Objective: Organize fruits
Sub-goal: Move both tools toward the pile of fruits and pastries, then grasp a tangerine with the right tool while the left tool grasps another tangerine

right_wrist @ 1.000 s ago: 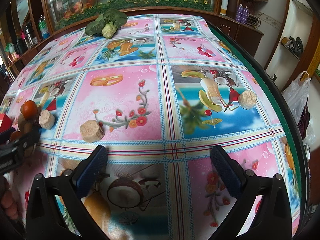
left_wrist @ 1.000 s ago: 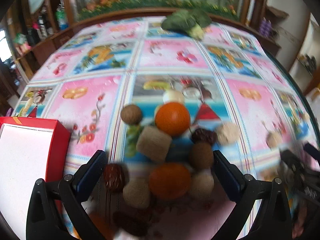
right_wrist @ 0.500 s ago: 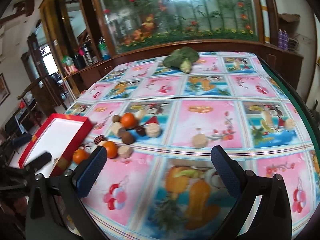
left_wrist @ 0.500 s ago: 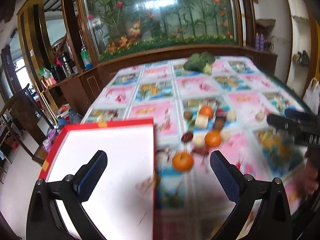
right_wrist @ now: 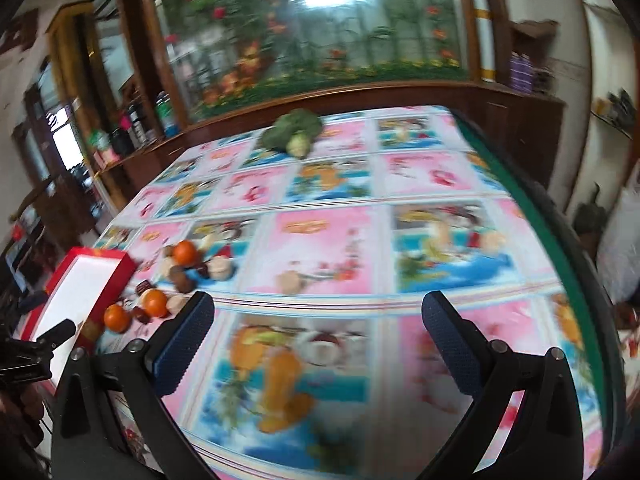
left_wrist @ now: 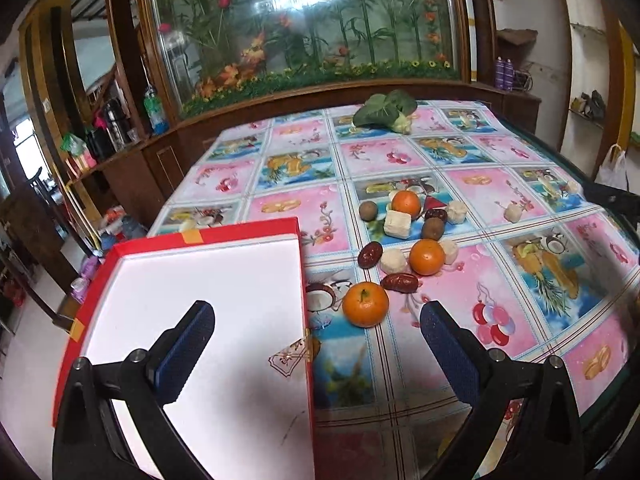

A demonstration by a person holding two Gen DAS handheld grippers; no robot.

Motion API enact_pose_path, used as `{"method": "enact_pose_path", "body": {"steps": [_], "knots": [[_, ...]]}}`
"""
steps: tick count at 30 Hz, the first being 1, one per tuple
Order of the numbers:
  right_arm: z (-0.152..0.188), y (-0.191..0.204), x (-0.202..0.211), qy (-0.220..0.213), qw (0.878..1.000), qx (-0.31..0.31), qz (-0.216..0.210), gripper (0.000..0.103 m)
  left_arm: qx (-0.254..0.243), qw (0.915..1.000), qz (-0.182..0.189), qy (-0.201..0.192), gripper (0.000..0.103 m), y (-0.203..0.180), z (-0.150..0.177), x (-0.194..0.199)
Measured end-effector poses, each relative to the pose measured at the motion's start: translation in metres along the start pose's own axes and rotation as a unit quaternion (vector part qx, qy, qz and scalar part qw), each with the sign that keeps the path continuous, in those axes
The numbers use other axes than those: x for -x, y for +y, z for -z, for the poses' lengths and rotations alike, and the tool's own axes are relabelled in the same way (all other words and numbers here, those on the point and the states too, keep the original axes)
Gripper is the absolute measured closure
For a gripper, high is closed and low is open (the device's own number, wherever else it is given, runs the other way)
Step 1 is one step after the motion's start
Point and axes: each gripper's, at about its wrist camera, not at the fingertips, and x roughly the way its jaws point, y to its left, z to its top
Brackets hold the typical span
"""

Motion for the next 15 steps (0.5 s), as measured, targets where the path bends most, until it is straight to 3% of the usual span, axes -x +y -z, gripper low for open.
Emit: {"method": "enact_pose_path", "body": {"steps": [3, 5, 7, 10, 15], "knots": [[-0.001, -0.003, 0.005, -0.004, 1.000, -0.019, -0.020, 0.000, 0.003, 1.0000, -0.001, -0.002, 0.001, 0.005, 0.001, -0.001], [-0.003, 0.017, -0.002, 0.004, 0.998, -0.011, -0.057, 0.000, 0.001, 1.0000, -0.001, -0.006, 0.001, 0.006, 0.001, -0.003], [-0.004, 0.043, -0.014, 0.016, 0.995, 0.002, -0.103, 0.000, 0.012, 0.9996, 0.025, 0.009, 0.001, 0.007, 0.006, -0.008], [-0.002, 0.080, -0.035, 0.048, 0.984, 0.008, -0.169, 0.000, 0.026, 0.9978, 0.060, 0.015, 0.001, 0.001, 0.011, -0.009], [0.012, 0.124, -0.059, 0.102, 0.957, 0.003, -0.271, 0.002, 0.000, 0.9954, 0.096, 0.004, 0.000, -0.020, 0.019, -0.009]]}}
